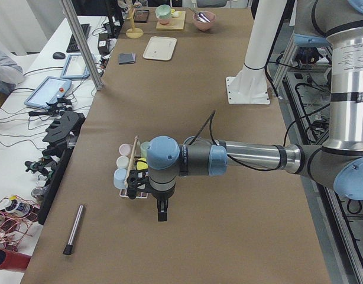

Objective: Pick up and place green cup on tray

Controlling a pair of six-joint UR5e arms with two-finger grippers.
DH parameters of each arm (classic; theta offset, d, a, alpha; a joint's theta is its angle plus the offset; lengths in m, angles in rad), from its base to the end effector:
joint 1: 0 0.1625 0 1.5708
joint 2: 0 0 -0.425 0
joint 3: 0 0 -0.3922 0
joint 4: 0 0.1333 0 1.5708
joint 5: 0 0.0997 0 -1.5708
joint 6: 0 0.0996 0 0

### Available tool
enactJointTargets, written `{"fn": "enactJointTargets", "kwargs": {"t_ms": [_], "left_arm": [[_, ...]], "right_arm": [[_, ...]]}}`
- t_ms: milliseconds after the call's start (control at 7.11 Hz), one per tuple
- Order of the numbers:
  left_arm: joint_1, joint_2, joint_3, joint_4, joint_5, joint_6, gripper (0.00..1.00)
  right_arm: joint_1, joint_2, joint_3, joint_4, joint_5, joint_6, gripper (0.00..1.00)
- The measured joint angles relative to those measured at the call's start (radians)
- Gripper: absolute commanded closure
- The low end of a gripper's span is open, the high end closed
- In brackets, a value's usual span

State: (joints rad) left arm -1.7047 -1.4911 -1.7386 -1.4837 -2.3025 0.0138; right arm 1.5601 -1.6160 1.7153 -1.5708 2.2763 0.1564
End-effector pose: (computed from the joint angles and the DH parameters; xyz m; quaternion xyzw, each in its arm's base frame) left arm -0.1271 -0.4436 0.6256 0.0269 0.3567 -0.0559 0.9321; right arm 0.0636 -0.4785 0.6138 0.0176 -0.3477 0.0511 0.9360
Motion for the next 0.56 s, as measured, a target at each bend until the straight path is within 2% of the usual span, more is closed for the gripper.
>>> {"fn": "enactJointTargets", "kwargs": {"t_ms": [562], "left_arm": [[-0.001,-0.003,-0.011,0.000,-0.007,-0.003,0.01]], "right_arm": [[0.000,0.000,-0.005,-0.006,0.004,0.000,0.00]]}}
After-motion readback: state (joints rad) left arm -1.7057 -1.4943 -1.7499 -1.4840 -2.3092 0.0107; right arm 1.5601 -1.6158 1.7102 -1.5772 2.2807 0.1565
